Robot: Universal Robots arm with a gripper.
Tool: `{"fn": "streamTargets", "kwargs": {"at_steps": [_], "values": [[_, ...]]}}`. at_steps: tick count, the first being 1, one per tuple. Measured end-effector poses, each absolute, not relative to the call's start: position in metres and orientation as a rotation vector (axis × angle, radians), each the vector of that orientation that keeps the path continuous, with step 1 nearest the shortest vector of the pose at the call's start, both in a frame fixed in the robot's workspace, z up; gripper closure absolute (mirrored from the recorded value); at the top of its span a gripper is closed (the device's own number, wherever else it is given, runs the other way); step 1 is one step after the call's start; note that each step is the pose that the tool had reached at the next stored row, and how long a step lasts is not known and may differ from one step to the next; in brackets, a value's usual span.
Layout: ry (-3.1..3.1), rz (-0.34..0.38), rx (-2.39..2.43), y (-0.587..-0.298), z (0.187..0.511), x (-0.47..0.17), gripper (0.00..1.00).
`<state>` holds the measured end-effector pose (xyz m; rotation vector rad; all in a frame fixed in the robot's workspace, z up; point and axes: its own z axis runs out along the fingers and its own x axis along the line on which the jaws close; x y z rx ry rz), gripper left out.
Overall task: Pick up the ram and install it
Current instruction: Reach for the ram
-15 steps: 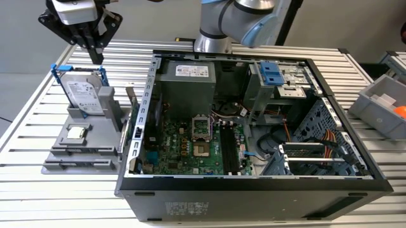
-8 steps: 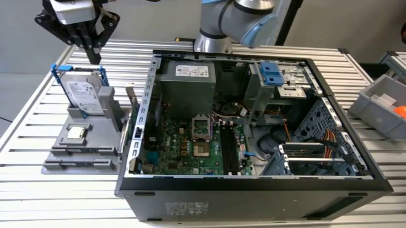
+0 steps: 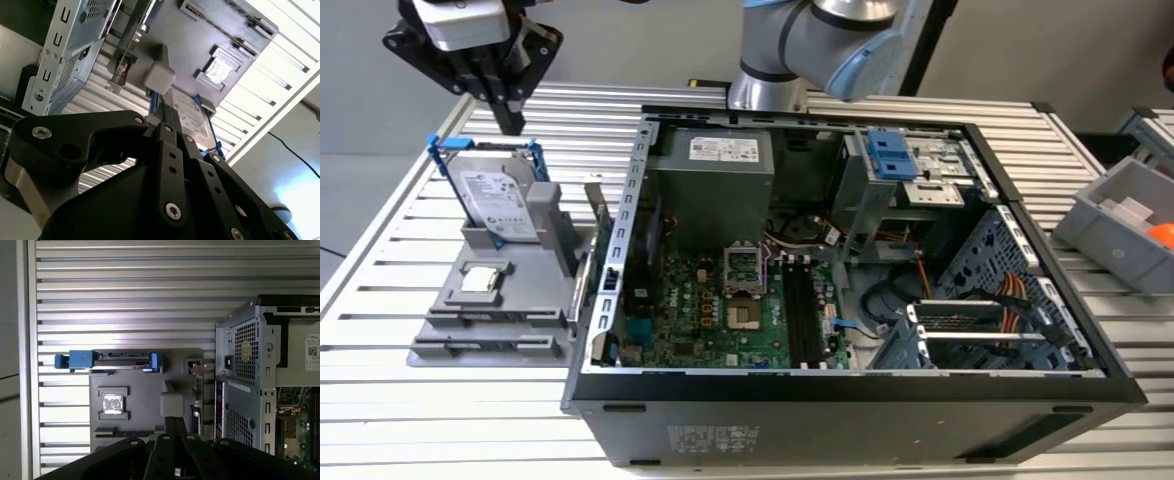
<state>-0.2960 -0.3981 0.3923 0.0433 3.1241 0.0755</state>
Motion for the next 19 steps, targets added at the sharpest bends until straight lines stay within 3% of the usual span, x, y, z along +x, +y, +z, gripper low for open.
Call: {"fn": "streamTargets", "kwargs": {"at_steps": [19], "values": [[3.126,0.076,0.039,-0.398,0.392,-0.314,1.0]]}}
